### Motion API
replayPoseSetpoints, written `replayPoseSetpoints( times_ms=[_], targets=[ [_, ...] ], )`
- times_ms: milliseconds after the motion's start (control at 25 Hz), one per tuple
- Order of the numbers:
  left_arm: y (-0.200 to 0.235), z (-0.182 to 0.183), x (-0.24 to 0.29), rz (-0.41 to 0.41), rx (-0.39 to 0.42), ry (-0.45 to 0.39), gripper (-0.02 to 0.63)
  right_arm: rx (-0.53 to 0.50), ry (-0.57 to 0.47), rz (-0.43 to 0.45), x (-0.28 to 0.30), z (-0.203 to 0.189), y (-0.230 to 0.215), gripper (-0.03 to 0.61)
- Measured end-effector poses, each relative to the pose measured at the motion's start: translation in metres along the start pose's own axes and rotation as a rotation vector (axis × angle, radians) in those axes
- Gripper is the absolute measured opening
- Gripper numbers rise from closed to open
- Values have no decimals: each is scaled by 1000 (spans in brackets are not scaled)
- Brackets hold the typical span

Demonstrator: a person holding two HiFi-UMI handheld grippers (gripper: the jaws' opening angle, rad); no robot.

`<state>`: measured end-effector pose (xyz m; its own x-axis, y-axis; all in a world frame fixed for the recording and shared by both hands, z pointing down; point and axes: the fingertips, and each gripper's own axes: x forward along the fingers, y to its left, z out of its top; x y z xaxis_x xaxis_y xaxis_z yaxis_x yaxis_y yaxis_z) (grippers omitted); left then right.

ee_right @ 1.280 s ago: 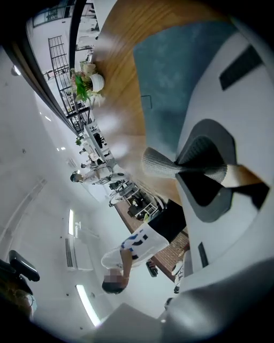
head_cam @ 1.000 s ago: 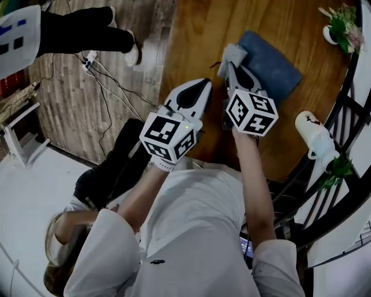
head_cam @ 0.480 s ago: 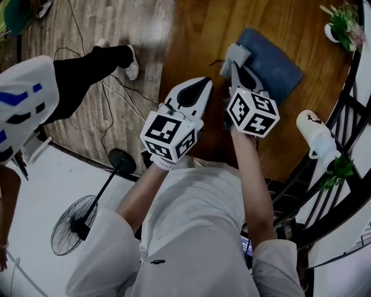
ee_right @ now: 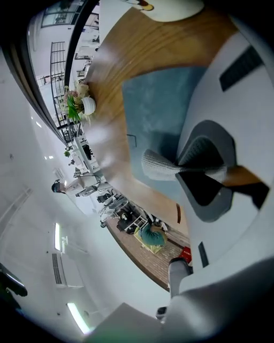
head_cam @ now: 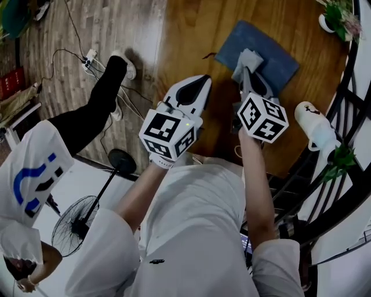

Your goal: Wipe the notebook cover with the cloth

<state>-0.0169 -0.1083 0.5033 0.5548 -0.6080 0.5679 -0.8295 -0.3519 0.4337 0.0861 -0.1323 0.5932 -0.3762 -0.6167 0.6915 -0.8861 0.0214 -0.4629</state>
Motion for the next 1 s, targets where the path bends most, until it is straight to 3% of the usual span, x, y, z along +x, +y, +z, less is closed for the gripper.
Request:
replayPoseSetpoints(
  times_ms=[640, 1000],
  targets=[
    [-22, -13, -2, -42, 26, 9, 17, 42, -30, -127, -47, -3, -70, 28],
    [-20, -12, -14, -36, 25, -7, 17, 34, -21, -185, -55, 1, -83, 28]
  ],
)
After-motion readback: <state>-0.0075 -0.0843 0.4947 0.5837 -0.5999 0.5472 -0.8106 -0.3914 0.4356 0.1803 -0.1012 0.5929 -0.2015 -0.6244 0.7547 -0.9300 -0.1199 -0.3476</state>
